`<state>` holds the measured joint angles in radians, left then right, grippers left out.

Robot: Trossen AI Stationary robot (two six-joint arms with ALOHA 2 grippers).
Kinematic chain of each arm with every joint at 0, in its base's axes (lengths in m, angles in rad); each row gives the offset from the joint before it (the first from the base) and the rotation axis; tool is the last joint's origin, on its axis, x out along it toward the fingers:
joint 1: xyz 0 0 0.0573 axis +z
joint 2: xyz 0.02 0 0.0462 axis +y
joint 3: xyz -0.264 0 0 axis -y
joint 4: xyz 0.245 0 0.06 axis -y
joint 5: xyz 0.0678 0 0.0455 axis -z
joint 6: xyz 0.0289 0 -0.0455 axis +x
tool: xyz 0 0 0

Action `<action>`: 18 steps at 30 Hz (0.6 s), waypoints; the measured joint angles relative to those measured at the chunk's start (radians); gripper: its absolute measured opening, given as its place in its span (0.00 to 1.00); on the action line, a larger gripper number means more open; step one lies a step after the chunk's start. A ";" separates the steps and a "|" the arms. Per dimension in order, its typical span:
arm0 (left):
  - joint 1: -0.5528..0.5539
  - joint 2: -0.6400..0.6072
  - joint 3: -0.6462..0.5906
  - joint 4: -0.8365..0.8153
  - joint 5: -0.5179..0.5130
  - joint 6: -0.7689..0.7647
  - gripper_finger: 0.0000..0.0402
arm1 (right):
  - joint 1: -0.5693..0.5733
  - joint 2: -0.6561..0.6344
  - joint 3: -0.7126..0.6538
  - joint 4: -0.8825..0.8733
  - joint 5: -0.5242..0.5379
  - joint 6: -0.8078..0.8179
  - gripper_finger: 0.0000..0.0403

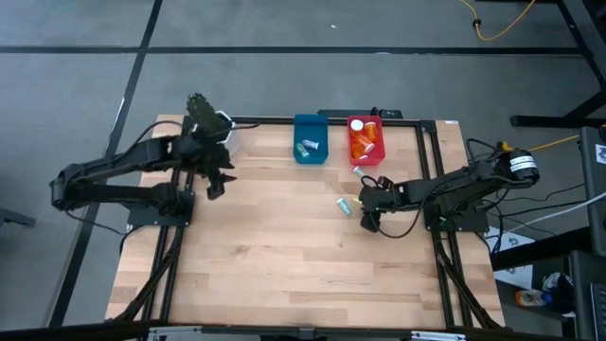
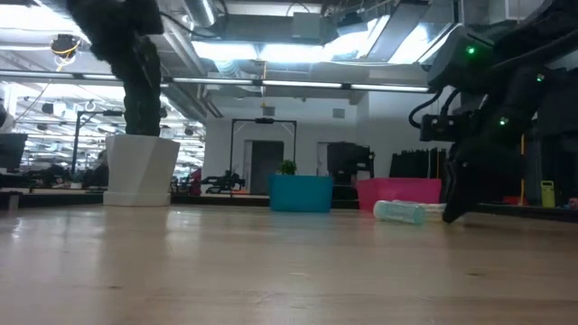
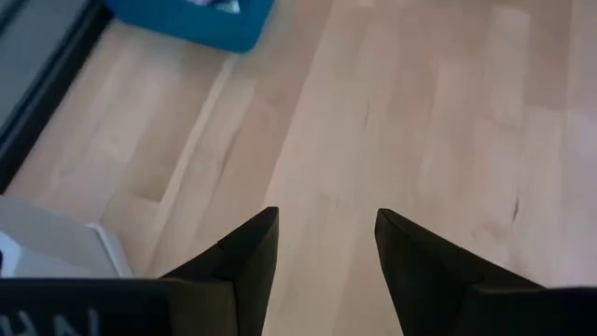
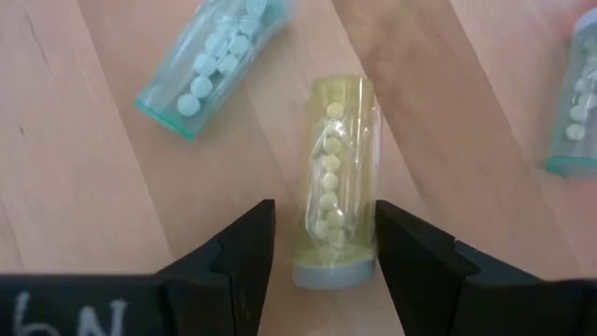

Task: Pick and place medicine bottles into bin by pill shape (circle, oval)
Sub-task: Put the small yellow pill bottle into the blue bin

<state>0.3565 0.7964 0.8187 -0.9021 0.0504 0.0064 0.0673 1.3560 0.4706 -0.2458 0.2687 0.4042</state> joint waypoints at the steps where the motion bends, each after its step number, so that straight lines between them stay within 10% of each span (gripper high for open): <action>1: 0.000 -0.034 -0.034 0.028 0.000 -0.001 0.43 | 0.000 0.000 0.000 0.000 0.000 0.011 0.46; 18: -0.021 -0.274 -0.144 0.316 -0.076 -0.214 0.43 | 0.000 0.005 0.000 0.026 0.001 0.037 0.46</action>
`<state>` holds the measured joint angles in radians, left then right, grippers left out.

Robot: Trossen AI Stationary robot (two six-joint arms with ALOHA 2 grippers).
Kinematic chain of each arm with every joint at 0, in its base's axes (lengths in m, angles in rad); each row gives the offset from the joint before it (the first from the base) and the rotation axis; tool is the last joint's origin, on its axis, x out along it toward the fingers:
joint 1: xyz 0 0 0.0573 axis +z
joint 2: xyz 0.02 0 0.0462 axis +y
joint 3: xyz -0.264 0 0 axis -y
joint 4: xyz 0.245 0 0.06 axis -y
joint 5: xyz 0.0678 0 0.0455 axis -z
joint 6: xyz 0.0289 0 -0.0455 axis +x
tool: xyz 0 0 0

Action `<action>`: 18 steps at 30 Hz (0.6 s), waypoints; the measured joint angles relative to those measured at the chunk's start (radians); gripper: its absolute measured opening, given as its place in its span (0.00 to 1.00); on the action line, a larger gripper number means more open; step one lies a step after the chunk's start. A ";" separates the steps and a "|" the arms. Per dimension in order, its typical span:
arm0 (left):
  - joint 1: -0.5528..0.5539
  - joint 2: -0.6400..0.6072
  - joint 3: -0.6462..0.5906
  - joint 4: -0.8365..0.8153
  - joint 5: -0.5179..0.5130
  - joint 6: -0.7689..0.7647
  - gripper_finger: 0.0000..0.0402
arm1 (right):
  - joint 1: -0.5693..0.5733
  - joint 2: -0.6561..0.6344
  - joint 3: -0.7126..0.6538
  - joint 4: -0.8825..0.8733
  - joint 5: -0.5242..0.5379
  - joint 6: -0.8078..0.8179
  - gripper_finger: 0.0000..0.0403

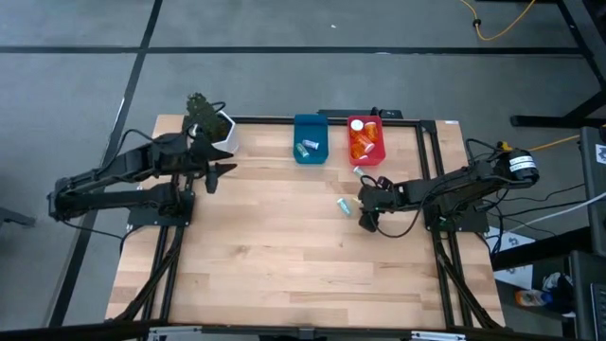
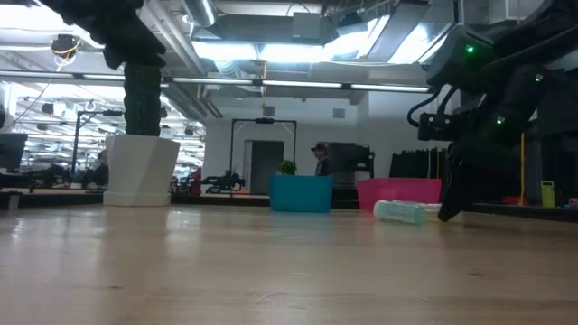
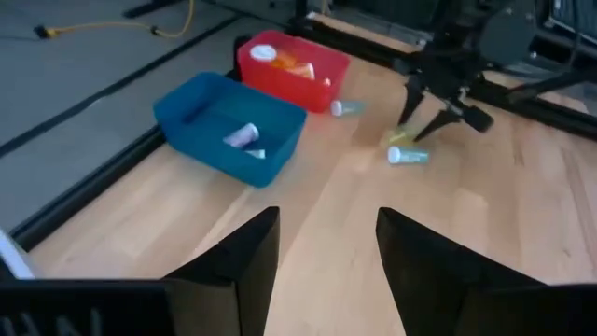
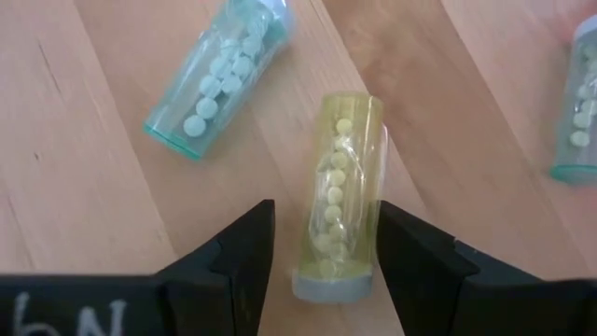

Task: Pick and place medicine bottles into bin by pill shape (circle, oval)
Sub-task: Put the small yellow pill bottle into the blue bin

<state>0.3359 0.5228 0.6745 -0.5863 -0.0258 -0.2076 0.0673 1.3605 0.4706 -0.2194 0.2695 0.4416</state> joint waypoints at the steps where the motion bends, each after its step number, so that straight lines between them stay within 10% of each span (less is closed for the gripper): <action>1: -0.004 0.000 -0.018 0.031 -0.003 0.000 0.43 | 0.000 0.000 0.000 0.005 0.000 0.000 0.46; 18: -0.090 -0.006 -0.399 0.564 -0.113 0.042 0.43 | 0.000 0.000 0.000 0.044 -0.001 -0.002 0.46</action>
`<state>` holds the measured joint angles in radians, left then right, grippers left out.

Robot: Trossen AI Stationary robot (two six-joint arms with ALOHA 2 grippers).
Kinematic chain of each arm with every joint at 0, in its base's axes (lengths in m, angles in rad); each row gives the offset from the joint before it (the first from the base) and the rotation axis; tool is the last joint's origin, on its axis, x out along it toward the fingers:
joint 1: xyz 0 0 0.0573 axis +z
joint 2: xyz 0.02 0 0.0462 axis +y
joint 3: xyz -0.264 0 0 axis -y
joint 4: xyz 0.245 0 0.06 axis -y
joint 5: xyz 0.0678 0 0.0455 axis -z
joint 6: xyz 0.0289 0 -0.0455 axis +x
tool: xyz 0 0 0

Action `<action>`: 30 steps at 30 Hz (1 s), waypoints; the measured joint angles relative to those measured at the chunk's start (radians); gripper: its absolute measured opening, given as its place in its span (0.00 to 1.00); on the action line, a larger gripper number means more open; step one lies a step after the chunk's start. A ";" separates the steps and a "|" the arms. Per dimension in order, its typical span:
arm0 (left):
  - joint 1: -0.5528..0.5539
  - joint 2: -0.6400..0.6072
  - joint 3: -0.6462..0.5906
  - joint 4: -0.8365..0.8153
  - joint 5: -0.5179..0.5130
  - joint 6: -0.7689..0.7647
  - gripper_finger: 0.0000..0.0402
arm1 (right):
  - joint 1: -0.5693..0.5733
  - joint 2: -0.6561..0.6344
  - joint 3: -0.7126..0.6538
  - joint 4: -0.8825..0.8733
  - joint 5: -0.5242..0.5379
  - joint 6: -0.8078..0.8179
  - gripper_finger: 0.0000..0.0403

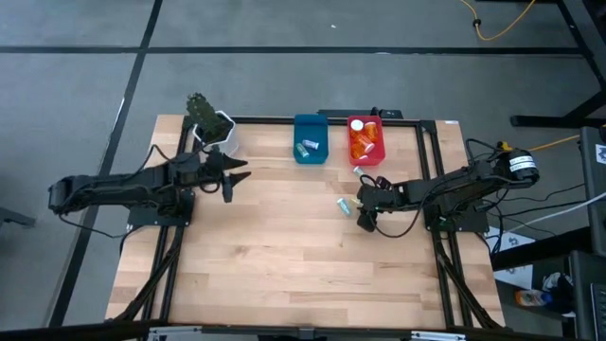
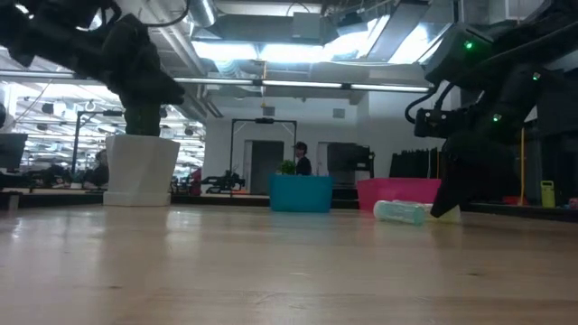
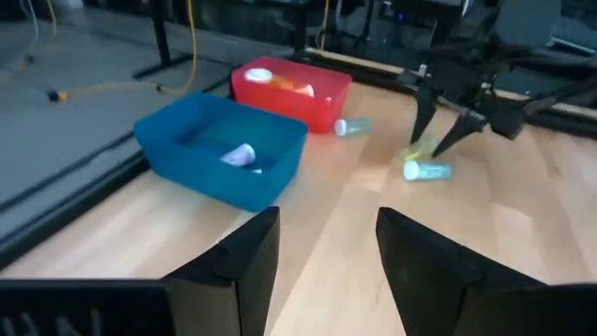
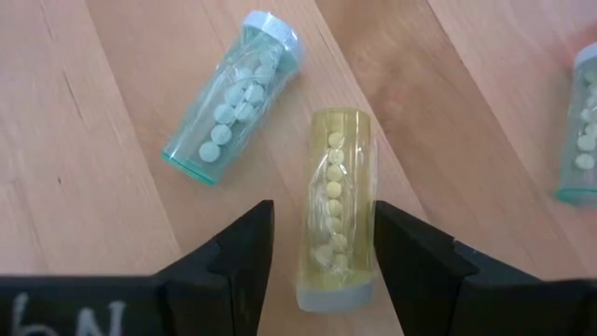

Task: Pick and place medicine bottles into bin by pill shape (circle, oval)
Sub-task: Put the small yellow pill bottle into the blue bin

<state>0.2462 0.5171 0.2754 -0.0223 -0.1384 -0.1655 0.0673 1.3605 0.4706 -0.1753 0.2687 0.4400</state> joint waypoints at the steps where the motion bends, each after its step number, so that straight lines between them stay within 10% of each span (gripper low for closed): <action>1: -0.003 0.000 -0.014 0.025 -0.003 0.014 0.43 | 0.000 0.000 0.000 0.000 0.000 0.000 0.46; 13: -0.027 0.000 -0.200 0.309 0.001 0.015 0.43 | 0.000 0.000 0.000 0.000 0.000 -0.001 0.46; 30: -0.027 0.000 -0.241 0.278 0.001 0.040 0.43 | 0.000 0.000 0.000 -0.006 0.000 0.008 0.44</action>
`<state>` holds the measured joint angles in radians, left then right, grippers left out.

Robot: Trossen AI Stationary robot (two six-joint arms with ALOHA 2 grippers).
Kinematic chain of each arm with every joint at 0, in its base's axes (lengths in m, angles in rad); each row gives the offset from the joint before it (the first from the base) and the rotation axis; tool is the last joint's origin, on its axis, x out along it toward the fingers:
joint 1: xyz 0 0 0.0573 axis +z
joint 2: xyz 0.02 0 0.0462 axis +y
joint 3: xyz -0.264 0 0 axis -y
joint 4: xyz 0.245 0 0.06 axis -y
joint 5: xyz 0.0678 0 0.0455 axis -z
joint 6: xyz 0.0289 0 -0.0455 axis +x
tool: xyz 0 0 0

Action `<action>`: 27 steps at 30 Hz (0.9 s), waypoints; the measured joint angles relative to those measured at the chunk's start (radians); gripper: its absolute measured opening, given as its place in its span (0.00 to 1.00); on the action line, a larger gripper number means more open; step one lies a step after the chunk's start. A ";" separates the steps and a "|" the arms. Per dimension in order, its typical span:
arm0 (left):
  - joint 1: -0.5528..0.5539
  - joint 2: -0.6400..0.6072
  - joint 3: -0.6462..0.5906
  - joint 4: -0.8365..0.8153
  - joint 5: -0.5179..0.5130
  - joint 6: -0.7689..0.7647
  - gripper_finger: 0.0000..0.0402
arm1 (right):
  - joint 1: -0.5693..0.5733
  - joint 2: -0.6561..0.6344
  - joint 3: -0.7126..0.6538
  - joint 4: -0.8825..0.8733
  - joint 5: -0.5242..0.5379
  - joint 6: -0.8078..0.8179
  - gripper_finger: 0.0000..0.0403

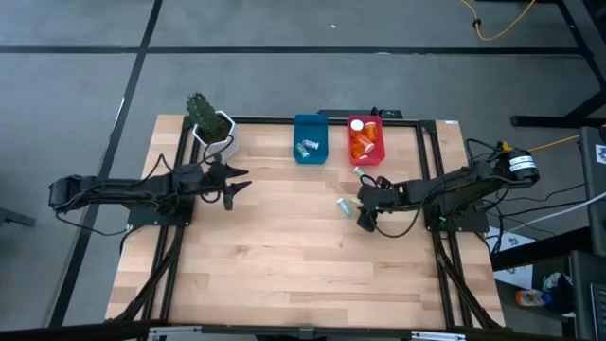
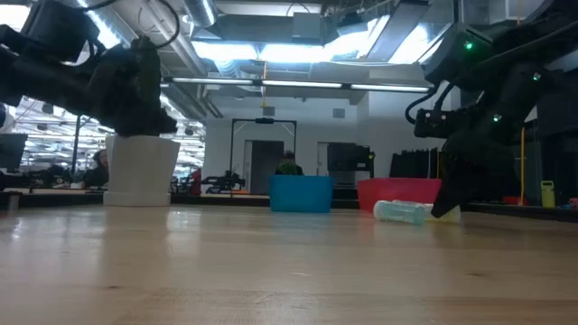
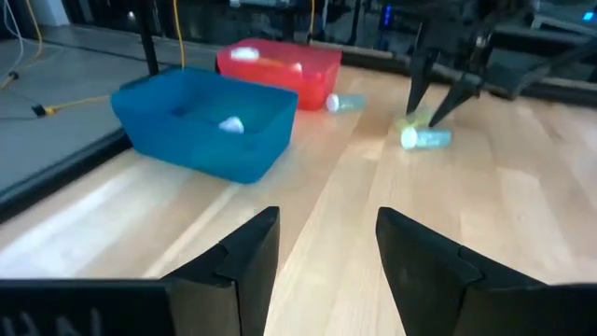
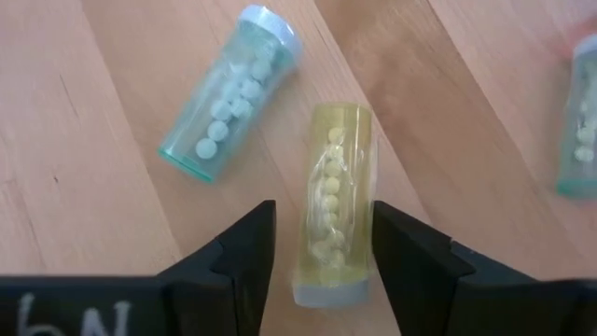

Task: Pick and place medicine bottles into bin by pill shape (circle, oval)
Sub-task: Put the small yellow pill bottle into the blue bin

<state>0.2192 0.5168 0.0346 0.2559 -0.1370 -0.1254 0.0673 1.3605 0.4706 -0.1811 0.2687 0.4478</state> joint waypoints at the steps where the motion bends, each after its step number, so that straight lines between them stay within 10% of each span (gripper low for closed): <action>1: 0.000 0.000 -0.010 -0.001 0.000 0.000 0.43 | 0.000 0.000 0.000 -0.008 0.000 0.015 0.43; 15: 0.000 0.000 -0.026 -0.015 0.000 -0.006 0.43 | 0.000 0.000 0.003 -0.006 0.002 0.067 0.26; 27: 0.000 0.000 -0.026 -0.017 0.000 -0.003 0.43 | -0.036 0.000 0.223 0.138 0.160 -0.217 0.25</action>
<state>0.2192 0.5167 0.0082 0.2394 -0.1369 -0.1287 0.0310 1.3602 0.6931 -0.0428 0.4287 0.2306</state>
